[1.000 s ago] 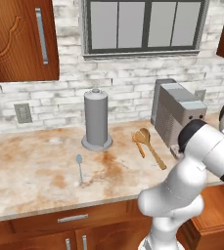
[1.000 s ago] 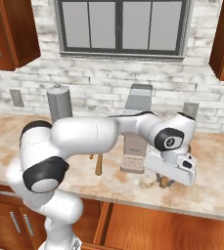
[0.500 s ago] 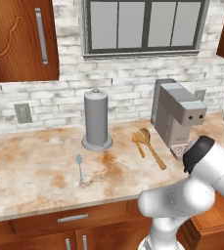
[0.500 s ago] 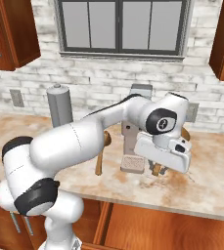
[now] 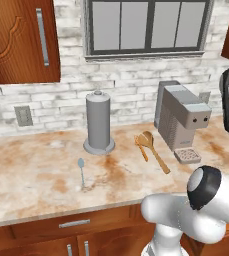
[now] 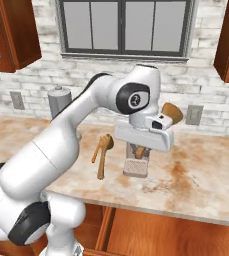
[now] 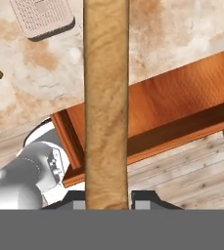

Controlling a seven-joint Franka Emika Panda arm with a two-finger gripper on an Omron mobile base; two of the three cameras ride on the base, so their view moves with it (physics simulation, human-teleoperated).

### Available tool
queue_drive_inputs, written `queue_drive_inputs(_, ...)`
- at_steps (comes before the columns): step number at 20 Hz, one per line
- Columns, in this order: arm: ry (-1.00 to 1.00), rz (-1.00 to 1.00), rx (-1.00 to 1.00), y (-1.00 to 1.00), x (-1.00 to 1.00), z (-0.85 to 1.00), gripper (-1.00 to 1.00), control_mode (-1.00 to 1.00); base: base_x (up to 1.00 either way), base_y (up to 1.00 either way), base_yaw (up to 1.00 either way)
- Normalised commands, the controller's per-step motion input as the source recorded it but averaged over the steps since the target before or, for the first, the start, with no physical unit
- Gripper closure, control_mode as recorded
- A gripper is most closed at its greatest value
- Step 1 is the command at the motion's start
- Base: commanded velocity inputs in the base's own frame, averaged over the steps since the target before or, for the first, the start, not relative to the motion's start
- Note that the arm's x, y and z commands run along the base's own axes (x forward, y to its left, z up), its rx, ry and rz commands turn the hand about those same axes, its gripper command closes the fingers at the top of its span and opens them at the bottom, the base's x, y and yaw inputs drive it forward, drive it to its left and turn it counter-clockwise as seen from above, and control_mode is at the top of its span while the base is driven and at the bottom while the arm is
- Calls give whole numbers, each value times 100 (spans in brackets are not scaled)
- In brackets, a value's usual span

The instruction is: Organize the utensils by type. Pick up the wooden spoons from the counter and place them in the open cabinet. Then pick up the metallic utensils from the counter and place them in the open drawer.

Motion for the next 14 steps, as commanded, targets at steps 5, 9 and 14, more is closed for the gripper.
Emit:
queue_drive_inputs(5, -1, 0, -10, 46, -12, 70, 100, -100, 0, 0, 0)
queue_drive_inputs(9, 0, 0, -4, 47, -1, 58, 100, -100, 0, 0, 0)
queue_drive_inputs(14, 4, 15, 0, 64, 0, 25, 100, -100, 0, 0, 0)
